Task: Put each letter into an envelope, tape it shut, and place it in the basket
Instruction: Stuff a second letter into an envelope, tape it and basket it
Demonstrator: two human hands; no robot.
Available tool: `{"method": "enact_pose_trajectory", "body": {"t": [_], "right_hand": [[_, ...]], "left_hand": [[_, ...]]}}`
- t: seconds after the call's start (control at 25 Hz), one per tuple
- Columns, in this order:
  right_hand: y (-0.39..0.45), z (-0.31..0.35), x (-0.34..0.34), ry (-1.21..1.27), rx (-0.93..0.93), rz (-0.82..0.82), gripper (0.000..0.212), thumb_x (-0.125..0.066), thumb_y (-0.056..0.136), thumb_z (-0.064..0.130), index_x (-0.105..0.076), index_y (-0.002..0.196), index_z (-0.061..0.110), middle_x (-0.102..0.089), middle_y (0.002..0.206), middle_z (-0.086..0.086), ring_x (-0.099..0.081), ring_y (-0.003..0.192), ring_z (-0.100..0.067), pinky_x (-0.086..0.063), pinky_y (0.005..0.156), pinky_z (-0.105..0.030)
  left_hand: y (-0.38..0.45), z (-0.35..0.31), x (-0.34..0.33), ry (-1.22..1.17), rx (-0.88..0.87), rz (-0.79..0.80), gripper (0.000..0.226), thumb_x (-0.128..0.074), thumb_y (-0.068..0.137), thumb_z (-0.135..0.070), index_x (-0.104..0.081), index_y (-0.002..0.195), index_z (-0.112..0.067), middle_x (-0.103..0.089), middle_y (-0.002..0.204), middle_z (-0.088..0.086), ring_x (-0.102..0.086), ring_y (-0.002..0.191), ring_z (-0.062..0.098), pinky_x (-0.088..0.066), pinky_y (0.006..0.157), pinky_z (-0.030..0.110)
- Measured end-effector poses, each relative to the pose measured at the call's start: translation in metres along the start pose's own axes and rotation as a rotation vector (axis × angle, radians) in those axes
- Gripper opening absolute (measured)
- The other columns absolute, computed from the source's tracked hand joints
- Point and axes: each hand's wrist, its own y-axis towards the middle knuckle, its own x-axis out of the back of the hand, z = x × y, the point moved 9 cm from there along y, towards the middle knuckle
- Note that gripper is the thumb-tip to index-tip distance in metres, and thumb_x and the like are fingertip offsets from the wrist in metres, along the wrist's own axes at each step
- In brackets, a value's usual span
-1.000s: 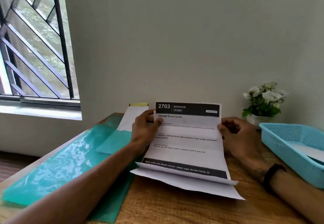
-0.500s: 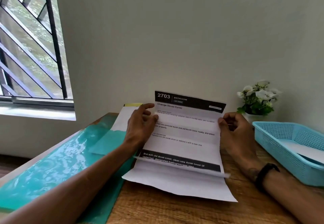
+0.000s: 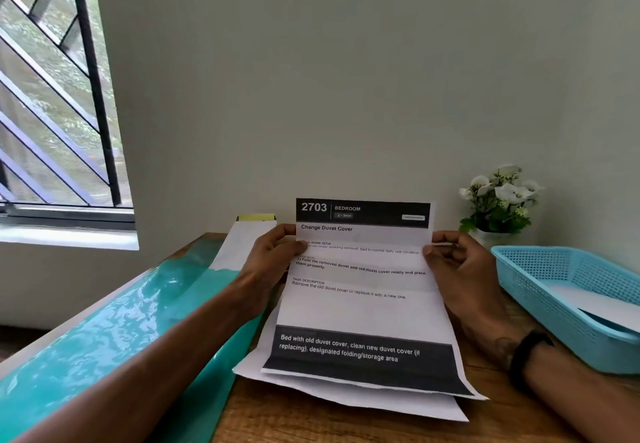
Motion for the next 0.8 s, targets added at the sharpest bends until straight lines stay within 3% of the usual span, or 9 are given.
{"method": "enact_pose_trajectory", "body": {"t": [0.08, 0.16, 0.24, 0.36, 0.48, 0.56, 0.64, 0.72, 0.8], "right_hand": [[0.002, -0.006, -0.002, 0.07, -0.057, 0.018, 0.02, -0.073, 0.095, 0.009, -0.068, 0.112, 0.018, -0.073, 0.102, 0.003, -0.07, 0.093, -0.008, -0.056, 0.072, -0.017], [0.003, -0.01, -0.003, 0.142, -0.116, 0.029, 0.017, -0.074, 0.094, 0.004, -0.072, 0.101, 0.019, -0.076, 0.097, 0.001, -0.072, 0.089, -0.013, -0.056, 0.064, -0.014], [0.003, -0.014, -0.006, 0.245, -0.195, 0.043, 0.02, -0.07, 0.095, -0.001, -0.074, 0.089, 0.018, -0.078, 0.089, -0.006, -0.073, 0.078, -0.019, -0.056, 0.055, -0.017], [-0.001, -0.019, -0.008, 0.384, -0.327, 0.049, 0.028, -0.057, 0.096, -0.006, -0.074, 0.084, 0.013, -0.078, 0.084, -0.014, -0.074, 0.075, -0.027, -0.059, 0.057, -0.029], [0.0, -0.02, -0.014, 0.504, -0.405, 0.092, 0.02, -0.053, 0.098, 0.013, -0.072, 0.091, 0.012, -0.077, 0.086, -0.01, -0.071, 0.087, -0.028, -0.057, 0.066, -0.034], [-0.004, -0.02, -0.025, 0.518, -0.465, 0.233, 0.026, -0.06, 0.098, 0.037, -0.073, 0.099, 0.015, -0.079, 0.091, -0.007, -0.071, 0.087, -0.025, -0.056, 0.069, -0.036], [-0.011, -0.021, -0.039, 0.422, -0.486, 0.416, 0.038, -0.07, 0.091, 0.049, -0.077, 0.109, 0.016, -0.081, 0.102, -0.006, -0.075, 0.091, -0.025, -0.057, 0.074, -0.038], [-0.019, -0.021, -0.049, 0.387, -0.47, 0.541, 0.039, -0.08, 0.085, 0.038, -0.076, 0.117, 0.017, -0.081, 0.111, -0.007, -0.077, 0.099, -0.029, -0.061, 0.077, -0.039], [-0.02, -0.022, -0.049, 0.419, -0.468, 0.529, 0.039, -0.084, 0.082, 0.019, -0.073, 0.12, 0.016, -0.081, 0.113, -0.008, -0.079, 0.099, -0.028, -0.064, 0.073, -0.038]], "left_hand": [[0.001, 0.002, 0.001, -0.03, 0.032, -0.007, 0.02, -0.055, 0.102, -0.005, -0.066, 0.118, -0.01, -0.078, 0.112, 0.017, -0.075, 0.1, 0.039, -0.061, 0.091, 0.053], [0.001, 0.003, 0.002, -0.023, 0.057, -0.019, 0.02, -0.053, 0.102, -0.004, -0.069, 0.112, -0.01, -0.078, 0.109, 0.018, -0.074, 0.098, 0.04, -0.06, 0.092, 0.052], [0.001, 0.0, 0.003, 0.012, 0.044, -0.036, 0.029, -0.05, 0.101, -0.001, -0.077, 0.099, -0.013, -0.077, 0.099, 0.017, -0.072, 0.086, 0.036, -0.06, 0.082, 0.045], [-0.001, -0.004, 0.005, 0.003, 0.041, -0.058, 0.037, -0.049, 0.099, 0.002, -0.079, 0.087, -0.015, -0.077, 0.091, 0.015, -0.071, 0.073, 0.028, -0.062, 0.066, 0.036], [-0.001, -0.005, 0.008, -0.009, 0.03, -0.086, 0.039, -0.049, 0.099, 0.004, -0.08, 0.084, -0.015, -0.077, 0.088, 0.013, -0.071, 0.07, 0.026, -0.062, 0.062, 0.035], [-0.002, -0.006, 0.01, -0.015, 0.026, -0.111, 0.041, -0.049, 0.101, 0.002, -0.08, 0.082, -0.017, -0.076, 0.089, 0.012, -0.071, 0.073, 0.026, -0.062, 0.066, 0.037], [-0.003, -0.007, 0.012, -0.021, 0.021, -0.131, 0.04, -0.05, 0.102, 0.0, -0.08, 0.082, -0.018, -0.076, 0.09, 0.012, -0.071, 0.073, 0.027, -0.062, 0.07, 0.041], [-0.005, -0.01, 0.013, -0.029, 0.01, -0.145, 0.039, -0.052, 0.102, -0.001, -0.08, 0.083, -0.019, -0.076, 0.091, 0.013, -0.071, 0.072, 0.027, -0.062, 0.071, 0.041], [-0.005, -0.012, 0.015, -0.05, 0.014, -0.177, 0.033, -0.055, 0.101, -0.004, -0.08, 0.087, -0.019, -0.075, 0.09, 0.013, -0.071, 0.07, 0.026, -0.063, 0.069, 0.04]]}}
